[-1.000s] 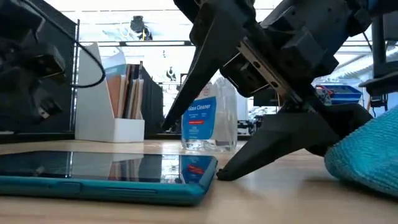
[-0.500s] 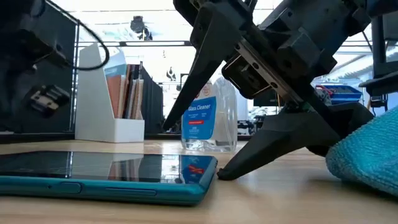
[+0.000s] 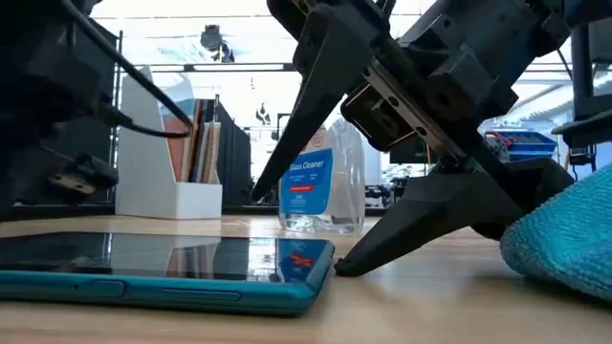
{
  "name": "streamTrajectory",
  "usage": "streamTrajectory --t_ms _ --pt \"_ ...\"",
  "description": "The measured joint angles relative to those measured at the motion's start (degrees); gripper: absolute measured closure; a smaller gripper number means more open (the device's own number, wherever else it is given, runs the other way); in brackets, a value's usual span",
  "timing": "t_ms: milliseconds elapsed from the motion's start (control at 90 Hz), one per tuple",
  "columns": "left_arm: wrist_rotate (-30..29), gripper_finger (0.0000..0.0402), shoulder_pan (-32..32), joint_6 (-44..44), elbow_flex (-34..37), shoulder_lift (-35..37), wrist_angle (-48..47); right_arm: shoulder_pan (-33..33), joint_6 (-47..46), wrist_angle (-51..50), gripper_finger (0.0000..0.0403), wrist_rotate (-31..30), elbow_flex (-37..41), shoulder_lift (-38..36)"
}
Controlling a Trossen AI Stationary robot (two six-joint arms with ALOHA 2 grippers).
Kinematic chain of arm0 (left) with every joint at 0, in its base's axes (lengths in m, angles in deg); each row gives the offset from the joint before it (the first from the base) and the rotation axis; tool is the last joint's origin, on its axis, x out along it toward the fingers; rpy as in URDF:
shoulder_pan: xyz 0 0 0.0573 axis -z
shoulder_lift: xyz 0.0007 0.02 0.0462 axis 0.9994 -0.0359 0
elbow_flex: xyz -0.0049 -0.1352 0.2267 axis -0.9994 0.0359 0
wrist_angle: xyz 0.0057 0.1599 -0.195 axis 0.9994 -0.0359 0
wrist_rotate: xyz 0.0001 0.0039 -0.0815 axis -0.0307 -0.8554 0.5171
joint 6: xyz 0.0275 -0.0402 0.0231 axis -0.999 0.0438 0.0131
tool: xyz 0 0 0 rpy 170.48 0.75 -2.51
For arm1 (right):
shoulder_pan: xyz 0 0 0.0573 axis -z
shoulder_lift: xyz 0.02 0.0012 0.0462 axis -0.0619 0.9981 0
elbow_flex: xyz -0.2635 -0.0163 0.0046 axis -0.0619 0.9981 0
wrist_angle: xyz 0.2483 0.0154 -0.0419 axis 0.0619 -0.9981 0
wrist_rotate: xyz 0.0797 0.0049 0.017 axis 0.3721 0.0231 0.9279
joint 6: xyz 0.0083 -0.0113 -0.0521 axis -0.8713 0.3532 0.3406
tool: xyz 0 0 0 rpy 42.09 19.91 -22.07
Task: Apply microfiber cloth
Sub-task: Spray the front of the tablet with the spray cleaning bottle
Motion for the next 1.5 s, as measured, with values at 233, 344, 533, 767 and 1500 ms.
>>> streamTrajectory --t_ms 233,344,533,767,1500 --pt "0.74 0.0401 0.02 -0.01 -0.04 -1.15 3.82 -0.05 0.2 0.01 0.0163 -0.59 0.0 0.02" --pt "0.48 0.0401 0.02 -0.27 -0.04 -1.17 4.24 -0.12 0.37 0.43 0.0163 -2.09 0.0 0.37" --pt "-0.12 0.0401 -0.48 -1.4 0.14 -1.29 6.13 -0.05 1.58 5.28 0.0163 -3.82 0.11 2.28" --pt "0.35 0.0401 -1.29 -1.82 0.17 -1.3 6.58 -0.45 3.03 6.87 0.0167 -7.99 0.12 2.48" --pt "-6.28 0.0402 -1.91 -0.03 0.01 2.33 6.15 -1.06 34.24 15.53 0.0389 -17.99 -0.22 0.55"
